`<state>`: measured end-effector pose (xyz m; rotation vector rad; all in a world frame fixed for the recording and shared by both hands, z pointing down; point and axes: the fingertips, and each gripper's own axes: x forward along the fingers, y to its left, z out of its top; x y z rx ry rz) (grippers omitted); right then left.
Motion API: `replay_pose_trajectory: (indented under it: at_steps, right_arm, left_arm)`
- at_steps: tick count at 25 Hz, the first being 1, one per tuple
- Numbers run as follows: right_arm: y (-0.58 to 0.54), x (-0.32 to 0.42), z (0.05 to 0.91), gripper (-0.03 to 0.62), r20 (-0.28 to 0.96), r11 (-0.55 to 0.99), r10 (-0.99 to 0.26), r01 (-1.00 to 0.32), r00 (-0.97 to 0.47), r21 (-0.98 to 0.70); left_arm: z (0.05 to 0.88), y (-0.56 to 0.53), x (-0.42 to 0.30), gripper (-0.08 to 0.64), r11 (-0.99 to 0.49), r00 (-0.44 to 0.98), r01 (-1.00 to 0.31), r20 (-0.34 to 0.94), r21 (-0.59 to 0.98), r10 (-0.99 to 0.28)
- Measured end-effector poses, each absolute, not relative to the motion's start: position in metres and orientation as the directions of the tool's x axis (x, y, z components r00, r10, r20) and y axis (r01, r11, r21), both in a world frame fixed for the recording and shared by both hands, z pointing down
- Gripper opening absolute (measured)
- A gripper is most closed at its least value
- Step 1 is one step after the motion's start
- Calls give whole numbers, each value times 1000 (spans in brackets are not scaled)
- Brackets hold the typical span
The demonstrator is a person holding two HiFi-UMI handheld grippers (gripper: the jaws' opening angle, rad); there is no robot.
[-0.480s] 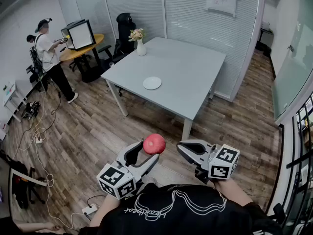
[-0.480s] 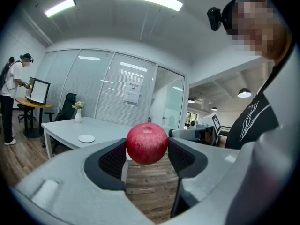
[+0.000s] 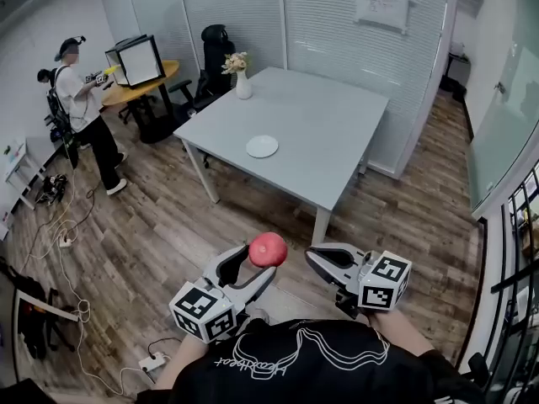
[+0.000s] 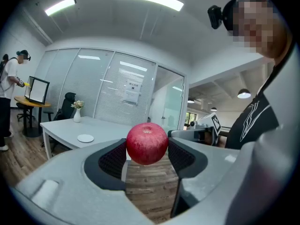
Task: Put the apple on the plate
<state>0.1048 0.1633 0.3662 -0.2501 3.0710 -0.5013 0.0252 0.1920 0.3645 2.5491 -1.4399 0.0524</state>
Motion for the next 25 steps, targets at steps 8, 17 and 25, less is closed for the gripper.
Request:
replay_pose_trajectory:
  at_steps: [8, 17, 25]
  right_arm:
    - [152, 114, 373, 9, 28, 933, -174, -173, -984, -314]
    - [129, 112, 370, 9, 9, 933, -193, -186, -981, -309]
    - [84, 86, 383, 9, 43, 920, -213, -215, -976, -326]
  left_arm:
    - [369, 178, 35, 285, -509, 530, -845, 129, 167, -838]
    - [366, 156, 36, 285, -530, 548, -835, 127, 147, -827]
    - [377, 110, 8, 285, -537, 559, -827, 133, 166, -819]
